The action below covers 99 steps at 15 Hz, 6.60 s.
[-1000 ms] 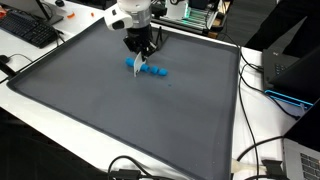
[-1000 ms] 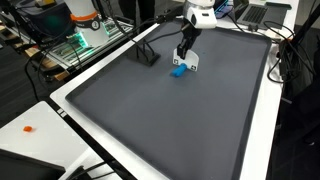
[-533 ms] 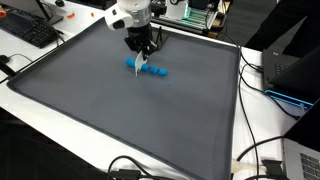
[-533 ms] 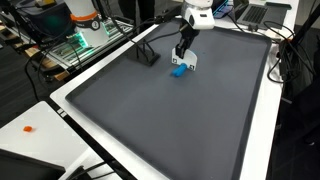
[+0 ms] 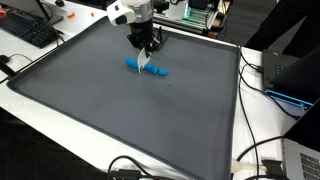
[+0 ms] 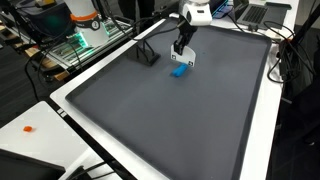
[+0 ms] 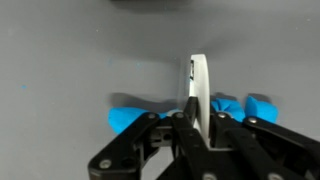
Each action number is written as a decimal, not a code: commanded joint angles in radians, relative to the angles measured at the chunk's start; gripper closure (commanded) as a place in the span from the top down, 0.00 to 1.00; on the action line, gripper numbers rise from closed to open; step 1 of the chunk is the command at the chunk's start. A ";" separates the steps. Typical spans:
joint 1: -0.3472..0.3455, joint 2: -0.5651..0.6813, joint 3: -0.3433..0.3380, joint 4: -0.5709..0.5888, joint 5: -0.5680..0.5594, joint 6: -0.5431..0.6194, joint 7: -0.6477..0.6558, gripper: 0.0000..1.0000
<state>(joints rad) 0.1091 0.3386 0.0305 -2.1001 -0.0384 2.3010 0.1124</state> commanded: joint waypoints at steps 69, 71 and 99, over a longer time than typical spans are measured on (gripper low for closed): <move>-0.037 0.047 -0.003 0.033 -0.007 -0.083 -0.060 0.02; -0.034 0.041 -0.007 0.030 -0.009 -0.084 -0.048 0.02; -0.045 -0.440 -0.003 -0.392 0.239 0.030 0.759 0.02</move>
<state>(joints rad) 0.0803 -0.0409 0.0088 -2.4006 0.1560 2.2726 0.7883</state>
